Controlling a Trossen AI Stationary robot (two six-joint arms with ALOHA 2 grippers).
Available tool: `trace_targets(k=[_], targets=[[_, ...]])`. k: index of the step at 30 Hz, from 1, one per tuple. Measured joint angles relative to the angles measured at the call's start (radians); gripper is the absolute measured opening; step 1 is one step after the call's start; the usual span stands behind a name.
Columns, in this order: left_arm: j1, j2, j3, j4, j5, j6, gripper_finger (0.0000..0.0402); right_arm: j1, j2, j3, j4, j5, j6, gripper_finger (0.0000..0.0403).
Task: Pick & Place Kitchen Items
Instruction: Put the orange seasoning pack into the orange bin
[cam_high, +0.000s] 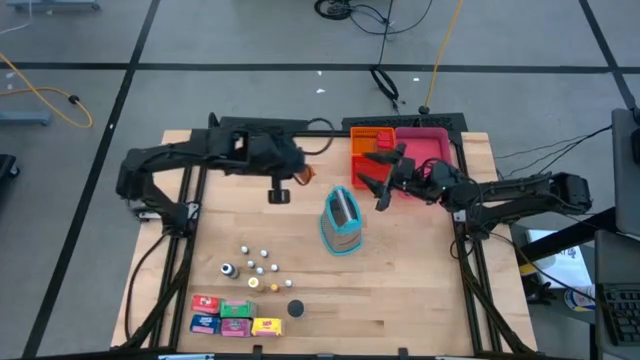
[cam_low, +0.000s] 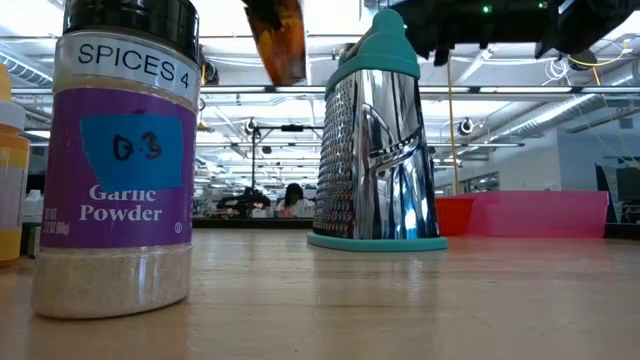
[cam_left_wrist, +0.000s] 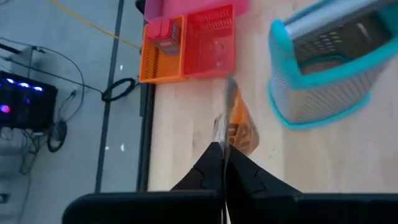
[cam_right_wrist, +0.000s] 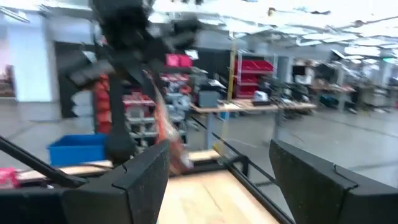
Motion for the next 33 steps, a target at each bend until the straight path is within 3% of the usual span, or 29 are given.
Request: trace_targets(k=[10,16,33], targets=[[0.029,0.184,0.233,-0.039,0.012,0.113,0.0,-0.001,0.127,0.123,-0.052,0.002,-0.054,0.0265],[0.029,0.23,0.34,-0.07,0.035,0.143,0.0,-0.003,0.203,0.202,-0.066,0.001,-0.076,0.0251],[0.029,0.23,0.339,-0.088,0.034,0.125,0.0,-0.003,0.28,0.295,-0.098,0.001,-0.092,0.0083]])
